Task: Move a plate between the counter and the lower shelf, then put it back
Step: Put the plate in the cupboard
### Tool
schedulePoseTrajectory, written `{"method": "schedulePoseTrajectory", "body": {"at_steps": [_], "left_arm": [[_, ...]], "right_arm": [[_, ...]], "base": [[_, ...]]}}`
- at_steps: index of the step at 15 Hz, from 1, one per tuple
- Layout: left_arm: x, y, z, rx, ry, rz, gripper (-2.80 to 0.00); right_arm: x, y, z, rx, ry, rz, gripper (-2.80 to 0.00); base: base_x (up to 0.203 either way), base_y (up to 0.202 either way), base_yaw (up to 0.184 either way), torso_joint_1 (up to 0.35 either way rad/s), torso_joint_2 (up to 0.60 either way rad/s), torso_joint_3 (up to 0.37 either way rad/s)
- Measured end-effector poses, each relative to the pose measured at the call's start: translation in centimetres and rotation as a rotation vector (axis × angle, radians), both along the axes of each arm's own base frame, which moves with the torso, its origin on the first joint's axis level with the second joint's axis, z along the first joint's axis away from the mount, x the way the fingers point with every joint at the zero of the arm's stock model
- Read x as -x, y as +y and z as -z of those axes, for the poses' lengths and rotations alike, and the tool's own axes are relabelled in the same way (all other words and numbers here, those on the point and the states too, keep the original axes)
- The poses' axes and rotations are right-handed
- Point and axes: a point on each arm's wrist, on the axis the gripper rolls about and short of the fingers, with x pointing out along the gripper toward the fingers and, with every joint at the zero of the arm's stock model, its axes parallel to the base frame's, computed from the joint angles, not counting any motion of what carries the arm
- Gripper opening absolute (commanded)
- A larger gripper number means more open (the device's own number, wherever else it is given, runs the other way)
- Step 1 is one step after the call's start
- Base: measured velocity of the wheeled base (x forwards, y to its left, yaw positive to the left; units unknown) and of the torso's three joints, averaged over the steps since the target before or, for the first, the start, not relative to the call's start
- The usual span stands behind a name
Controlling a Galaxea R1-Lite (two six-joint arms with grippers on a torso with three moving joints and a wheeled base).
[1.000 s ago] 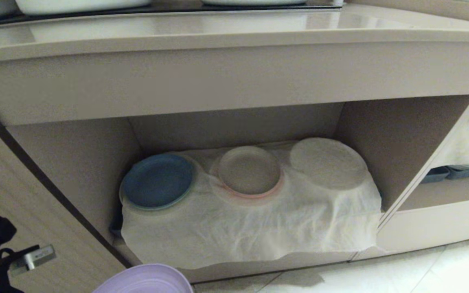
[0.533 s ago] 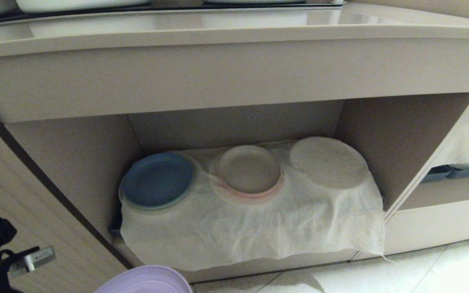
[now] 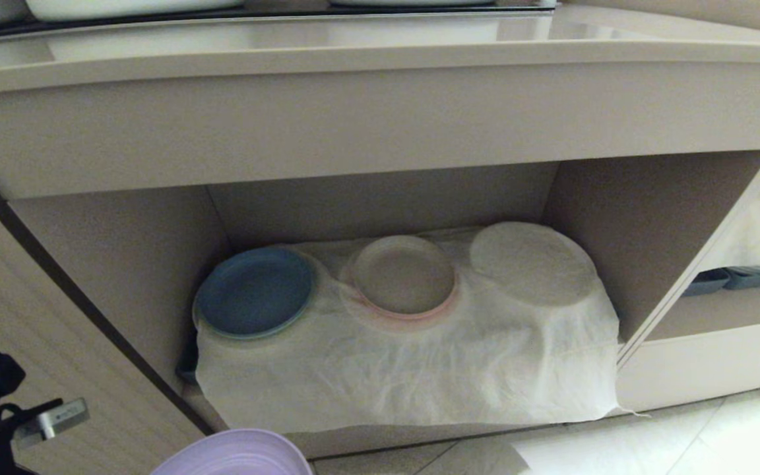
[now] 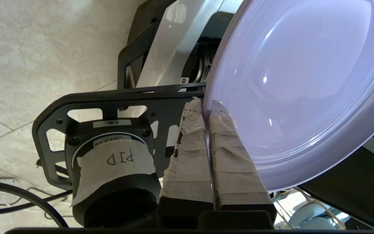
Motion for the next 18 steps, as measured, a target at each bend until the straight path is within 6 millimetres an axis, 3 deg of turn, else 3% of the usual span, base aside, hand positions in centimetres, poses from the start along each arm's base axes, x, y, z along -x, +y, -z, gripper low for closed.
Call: {"method": "schedulePoseTrajectory", "body": {"at_steps": [18], "left_arm": [[0.14, 0.01, -0.44, -0.011, -0.065, -0.007, -2.8]], "right_arm": [[0.0, 0.0, 0.0, 0.0, 0.0, 0.0, -2.8]], "base": [[0.0, 0.0, 0.0, 0.0, 0.0, 0.0]]}}
